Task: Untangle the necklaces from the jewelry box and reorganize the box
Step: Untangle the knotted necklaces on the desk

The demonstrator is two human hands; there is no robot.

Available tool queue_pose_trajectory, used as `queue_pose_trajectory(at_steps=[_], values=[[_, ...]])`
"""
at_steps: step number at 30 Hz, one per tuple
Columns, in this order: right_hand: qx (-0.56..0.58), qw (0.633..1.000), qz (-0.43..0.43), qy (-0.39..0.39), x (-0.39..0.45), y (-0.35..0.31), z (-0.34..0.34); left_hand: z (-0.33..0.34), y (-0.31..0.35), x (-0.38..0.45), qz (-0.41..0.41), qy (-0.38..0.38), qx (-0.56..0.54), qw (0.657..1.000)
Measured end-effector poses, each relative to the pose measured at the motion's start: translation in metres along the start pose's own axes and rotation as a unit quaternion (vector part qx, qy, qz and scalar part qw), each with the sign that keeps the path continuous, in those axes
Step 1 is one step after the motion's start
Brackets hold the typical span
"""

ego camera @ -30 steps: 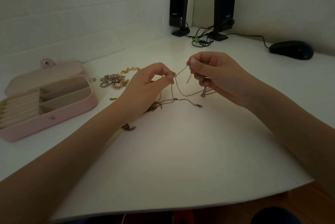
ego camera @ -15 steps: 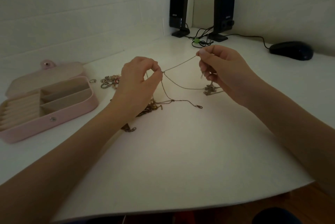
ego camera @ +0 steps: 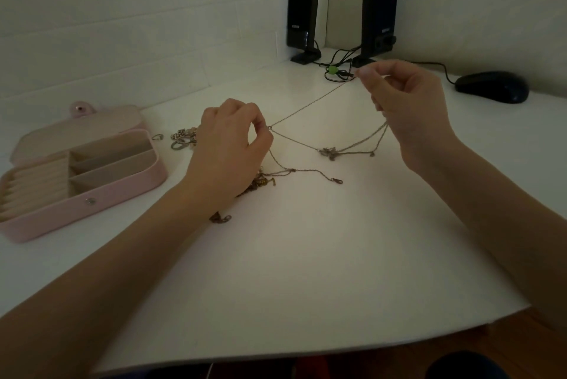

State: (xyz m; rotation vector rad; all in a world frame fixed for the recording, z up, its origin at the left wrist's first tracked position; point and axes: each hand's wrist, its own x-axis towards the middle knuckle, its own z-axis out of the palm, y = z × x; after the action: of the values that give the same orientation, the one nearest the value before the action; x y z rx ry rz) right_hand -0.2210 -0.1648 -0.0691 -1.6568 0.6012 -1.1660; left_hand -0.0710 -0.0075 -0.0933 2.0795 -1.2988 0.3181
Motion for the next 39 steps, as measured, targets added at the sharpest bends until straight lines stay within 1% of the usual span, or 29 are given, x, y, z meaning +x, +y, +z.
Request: queue_pose_trajectory(at_steps=[5,8,11,14,17,19,21,24,26,27,28,29,30,31,32,34,35,39], values=[[-0.041,0.998,-0.004,0.037,0.004,0.005,-0.003,-0.001,0.001,0.0,-0.004,-0.018,0.003,1.0],[-0.065,0.997,0.001,0.039,0.006,0.008,-0.005,-0.003,0.004,0.0,-0.041,-0.019,-0.058,0.997],[-0.119,0.992,0.01,0.05,0.009,0.014,-0.007,-0.005,0.004,0.002,-0.08,-0.016,-0.112,0.99],[-0.194,0.979,0.032,0.058,0.011,0.019,-0.008,-0.005,0.002,0.002,-0.072,-0.014,-0.109,0.991],[-0.288,0.954,0.032,0.07,0.011,0.022,-0.008,-0.005,0.002,0.002,-0.048,-0.004,-0.073,0.996],[-0.354,0.932,0.03,0.069,0.011,0.023,-0.008,-0.006,0.001,0.003,-0.038,0.003,-0.068,0.997],[-0.418,0.907,0.022,0.046,0.01,0.024,-0.008,-0.007,0.001,0.004,-0.034,-0.002,-0.085,0.996],[-0.5,0.866,0.022,-0.014,0.005,0.025,-0.007,-0.005,0.0,0.005,-0.046,-0.028,-0.136,0.989],[-0.545,0.837,0.013,-0.039,0.002,0.024,-0.005,-0.004,0.0,0.005,-0.053,-0.036,-0.159,0.985],[-0.542,0.839,-0.005,-0.042,0.002,0.023,-0.003,-0.004,0.001,0.006,-0.052,-0.039,-0.168,0.984],[-0.512,0.857,-0.035,-0.044,0.001,0.022,-0.001,-0.003,0.002,0.006,-0.049,-0.041,-0.175,0.982],[-0.458,0.885,-0.072,-0.055,-0.001,0.02,0.002,-0.004,0.003,0.006,-0.045,-0.043,-0.182,0.981],[-0.39,0.911,-0.108,-0.081,-0.004,0.019,0.006,-0.004,0.004,0.006,-0.04,-0.046,-0.187,0.981],[-0.331,0.926,-0.134,-0.122,-0.007,0.017,0.011,-0.004,0.005,0.005,-0.034,-0.05,-0.191,0.98],[-0.291,0.93,-0.147,-0.169,-0.011,0.017,0.016,-0.005,0.007,0.004,-0.028,-0.055,-0.193,0.979],[-0.257,0.926,-0.136,-0.239,-0.018,0.018,0.026,-0.005,0.009,0.004,-0.021,-0.063,-0.194,0.979],[-0.247,0.927,-0.122,-0.255,-0.02,0.018,0.029,-0.006,0.01,0.003,-0.021,-0.067,-0.192,0.979],[-0.146,0.952,-0.057,-0.264,-0.018,0.014,0.028,-0.006,0.011,0.004,-0.031,-0.088,-0.192,0.977]])
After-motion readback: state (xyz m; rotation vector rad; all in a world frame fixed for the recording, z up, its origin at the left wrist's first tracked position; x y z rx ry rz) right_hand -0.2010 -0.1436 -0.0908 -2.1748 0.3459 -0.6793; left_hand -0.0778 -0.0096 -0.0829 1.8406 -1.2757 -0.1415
